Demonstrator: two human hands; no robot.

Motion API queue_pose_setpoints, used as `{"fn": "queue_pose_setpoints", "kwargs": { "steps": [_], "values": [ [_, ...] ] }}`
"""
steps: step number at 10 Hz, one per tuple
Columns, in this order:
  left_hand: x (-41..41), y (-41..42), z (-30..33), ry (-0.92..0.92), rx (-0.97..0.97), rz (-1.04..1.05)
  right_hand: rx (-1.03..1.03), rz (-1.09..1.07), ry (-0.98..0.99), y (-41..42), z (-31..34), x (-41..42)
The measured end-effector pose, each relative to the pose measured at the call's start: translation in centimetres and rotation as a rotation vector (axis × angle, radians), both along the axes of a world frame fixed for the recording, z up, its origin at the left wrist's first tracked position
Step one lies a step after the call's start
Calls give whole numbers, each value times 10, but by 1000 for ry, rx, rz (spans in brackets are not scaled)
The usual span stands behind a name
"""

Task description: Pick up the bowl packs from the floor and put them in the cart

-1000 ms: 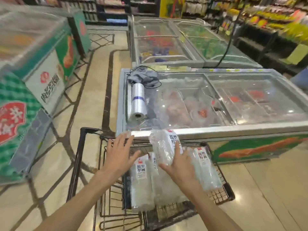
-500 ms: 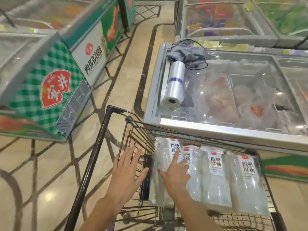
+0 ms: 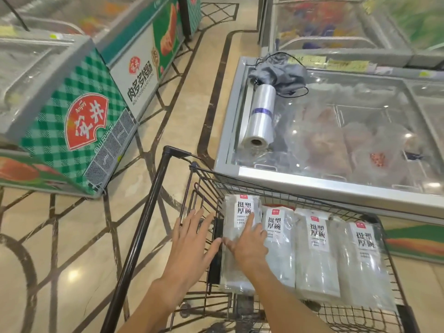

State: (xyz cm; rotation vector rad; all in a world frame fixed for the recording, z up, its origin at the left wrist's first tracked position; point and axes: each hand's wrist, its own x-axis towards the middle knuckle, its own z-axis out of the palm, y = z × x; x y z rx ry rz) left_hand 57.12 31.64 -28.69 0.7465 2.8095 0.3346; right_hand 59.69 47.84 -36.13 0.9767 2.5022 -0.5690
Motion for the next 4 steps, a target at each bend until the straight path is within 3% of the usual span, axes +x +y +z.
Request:
{"fn": "queue_pose_setpoints", "kwargs": {
  "steps": [2, 4],
  "values": [
    [-9, 8, 31, -13, -13, -27, -70, 73, 37, 28, 44, 16],
    [-23, 26, 95, 52, 29, -60, 45, 292, 179, 80, 131, 39]
  ]
}}
